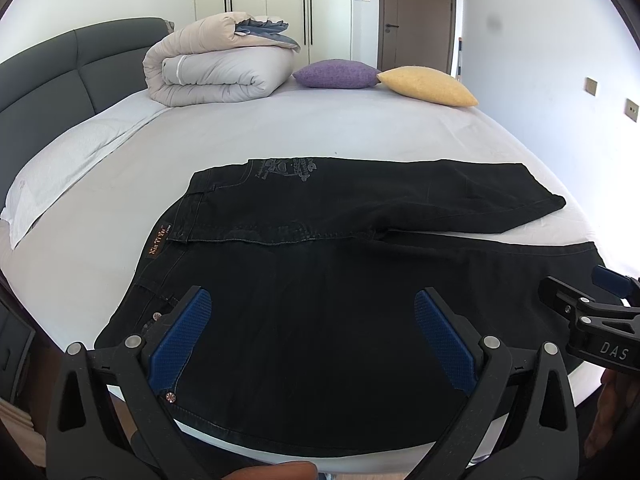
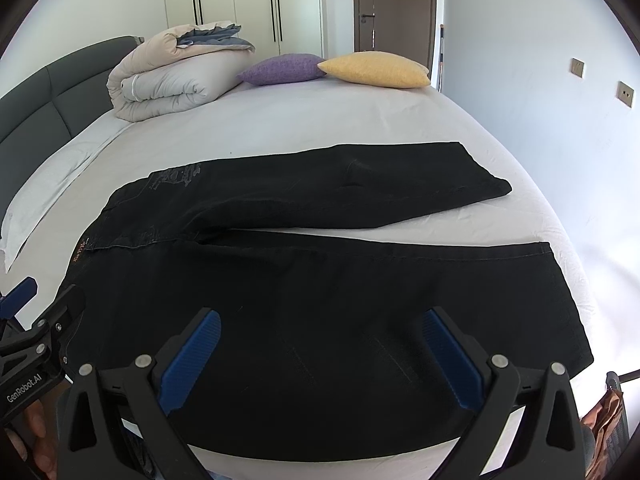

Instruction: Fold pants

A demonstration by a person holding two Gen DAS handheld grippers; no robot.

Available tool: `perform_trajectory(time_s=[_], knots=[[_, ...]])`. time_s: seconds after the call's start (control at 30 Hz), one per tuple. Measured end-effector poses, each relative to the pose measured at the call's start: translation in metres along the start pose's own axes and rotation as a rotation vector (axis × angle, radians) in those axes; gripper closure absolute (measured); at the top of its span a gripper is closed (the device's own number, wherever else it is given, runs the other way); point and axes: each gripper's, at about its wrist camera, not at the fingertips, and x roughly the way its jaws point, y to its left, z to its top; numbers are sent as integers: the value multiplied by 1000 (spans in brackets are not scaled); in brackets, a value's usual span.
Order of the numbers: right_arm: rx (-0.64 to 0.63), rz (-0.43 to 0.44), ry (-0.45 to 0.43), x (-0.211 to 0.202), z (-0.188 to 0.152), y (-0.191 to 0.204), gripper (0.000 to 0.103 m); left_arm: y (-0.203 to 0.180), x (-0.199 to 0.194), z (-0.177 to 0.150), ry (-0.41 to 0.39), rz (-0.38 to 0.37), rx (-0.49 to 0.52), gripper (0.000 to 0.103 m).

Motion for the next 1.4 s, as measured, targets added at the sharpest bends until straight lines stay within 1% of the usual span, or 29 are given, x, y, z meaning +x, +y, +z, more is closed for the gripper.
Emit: perform_trajectory(time_s=[1.1, 1.23, 1.4], knots=[[-4, 8, 11, 2, -3, 4, 0, 11, 8, -9, 12, -1, -12, 0], [-5, 8, 12, 3, -4, 4, 0, 13, 10, -10, 21, 8, -26, 0], [-15, 11, 20, 6, -5, 7, 0, 14, 13, -10, 15, 24, -26, 0]])
